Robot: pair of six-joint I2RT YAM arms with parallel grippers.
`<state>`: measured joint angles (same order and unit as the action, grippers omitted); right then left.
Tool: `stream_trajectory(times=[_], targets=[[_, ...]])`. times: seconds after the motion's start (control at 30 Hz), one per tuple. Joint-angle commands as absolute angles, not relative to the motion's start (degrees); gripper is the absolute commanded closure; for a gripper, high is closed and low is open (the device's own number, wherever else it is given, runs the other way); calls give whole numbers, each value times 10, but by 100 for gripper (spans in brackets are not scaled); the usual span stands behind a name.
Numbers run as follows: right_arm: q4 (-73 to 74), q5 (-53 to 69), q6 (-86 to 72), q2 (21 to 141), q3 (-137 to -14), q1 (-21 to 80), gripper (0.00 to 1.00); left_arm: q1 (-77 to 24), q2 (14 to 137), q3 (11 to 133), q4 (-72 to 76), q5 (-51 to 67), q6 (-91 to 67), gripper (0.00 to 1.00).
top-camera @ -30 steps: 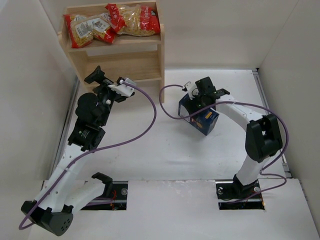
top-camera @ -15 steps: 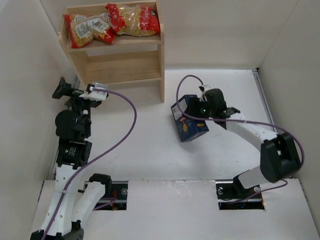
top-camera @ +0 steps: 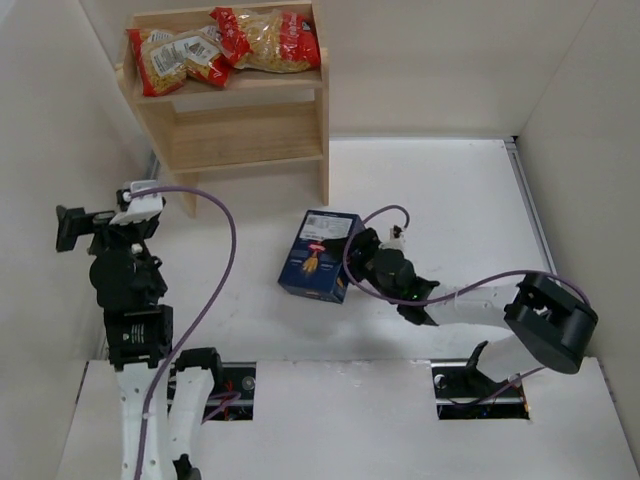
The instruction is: Place and organize the pasta boxes and bags onto the shelf
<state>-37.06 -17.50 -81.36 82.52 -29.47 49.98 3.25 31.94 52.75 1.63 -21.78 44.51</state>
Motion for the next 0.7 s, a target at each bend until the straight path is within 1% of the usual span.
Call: stream_trajectory(times=[0.0,0.07,0.1,0.33,0.47,0.57,0.67], targets=[[-598,-301,-883,795,-407,542,90,73,281,541,-17,-299,424,0],[-566,-310,-870,808,-466,553,90,98,271,548,-54,-306,413,0],[-562,-318,-861,826,-495,557,92,107,266,551,-75,-306,404,0],[-619,-391,-864,1049,-748,560,96,121,256,561,-131,-301,316,0],[-581,-466,-831,1130,-882,565,96,108,243,535,-115,-276,312,0],[-556,-508,-822,1195,-986,574,95,91,250,534,-103,-273,305,0],[-540,-540,-815,1286,-1128,581,94,53,247,528,-97,-283,309,0]])
